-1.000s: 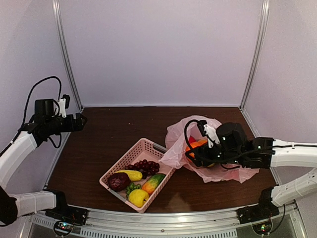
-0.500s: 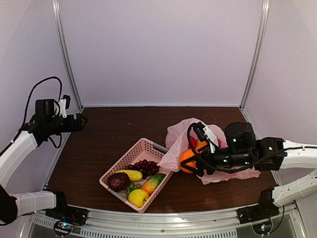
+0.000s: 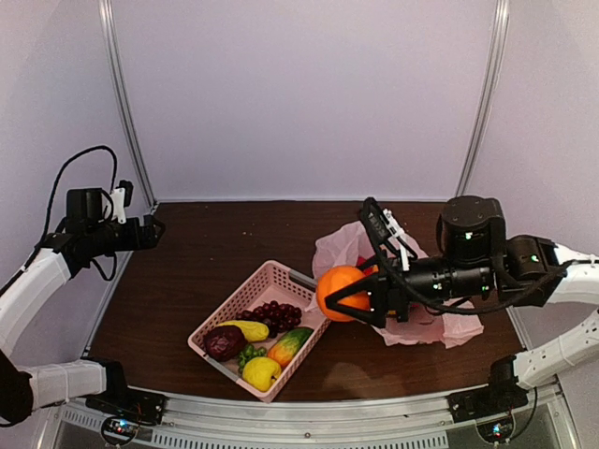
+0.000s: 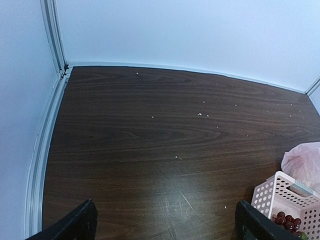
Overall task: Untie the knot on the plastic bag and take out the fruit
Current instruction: Pick up the fake fruit from the takeout bag, then place the fake fruit in the bin.
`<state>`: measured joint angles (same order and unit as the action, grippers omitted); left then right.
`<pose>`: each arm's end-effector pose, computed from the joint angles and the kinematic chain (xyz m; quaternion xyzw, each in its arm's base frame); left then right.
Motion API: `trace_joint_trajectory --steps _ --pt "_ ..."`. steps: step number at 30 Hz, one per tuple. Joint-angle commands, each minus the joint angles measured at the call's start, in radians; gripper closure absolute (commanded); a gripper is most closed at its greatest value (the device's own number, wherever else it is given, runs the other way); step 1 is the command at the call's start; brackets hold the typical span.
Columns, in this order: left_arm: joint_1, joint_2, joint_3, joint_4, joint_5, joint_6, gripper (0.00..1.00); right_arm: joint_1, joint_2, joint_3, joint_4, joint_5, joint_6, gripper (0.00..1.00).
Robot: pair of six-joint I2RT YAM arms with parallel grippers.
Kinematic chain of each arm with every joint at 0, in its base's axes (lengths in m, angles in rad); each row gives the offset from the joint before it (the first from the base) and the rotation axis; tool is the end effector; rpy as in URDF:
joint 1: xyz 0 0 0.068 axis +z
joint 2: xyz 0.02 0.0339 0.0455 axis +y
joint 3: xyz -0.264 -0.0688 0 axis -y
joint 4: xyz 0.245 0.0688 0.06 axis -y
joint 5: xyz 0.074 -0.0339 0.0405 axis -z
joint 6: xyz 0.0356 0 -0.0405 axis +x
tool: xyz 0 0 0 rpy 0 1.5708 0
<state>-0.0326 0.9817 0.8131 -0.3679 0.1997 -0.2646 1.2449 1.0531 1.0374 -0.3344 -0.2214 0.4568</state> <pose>0.2182 -0.0142 0.2954 -0.0512 0.8648 -0.1585 0.4737 0.0686 0.2274 0.3618 -0.3712 0.7277 0.4880 0.3075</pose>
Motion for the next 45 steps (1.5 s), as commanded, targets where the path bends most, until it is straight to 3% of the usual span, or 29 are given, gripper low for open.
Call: trace_joint_trajectory --steps 1,9,15,19,35,45 --pt "0.003 -0.011 -0.014 0.03 0.009 -0.001 0.03 0.072 0.127 0.153 0.033 0.121 -0.086 0.43" --pt "0.003 -0.024 -0.036 0.055 0.069 0.01 0.03 0.138 0.499 0.409 -0.102 0.329 -0.12 0.43" --pt "0.003 -0.019 -0.035 0.06 0.088 0.013 0.03 0.139 0.791 0.703 -0.352 0.541 -0.09 0.41" --pt "0.003 -0.02 -0.035 0.06 0.09 0.013 0.03 0.102 0.947 0.843 -0.452 0.579 -0.064 0.42" --pt "0.003 -0.02 -0.033 0.06 0.102 0.014 0.03 -0.068 1.141 0.886 -0.331 0.509 -0.097 0.4" --pt "0.003 -0.015 -0.032 0.06 0.102 0.012 0.03 -0.082 1.163 0.9 -0.314 0.485 -0.122 0.17"
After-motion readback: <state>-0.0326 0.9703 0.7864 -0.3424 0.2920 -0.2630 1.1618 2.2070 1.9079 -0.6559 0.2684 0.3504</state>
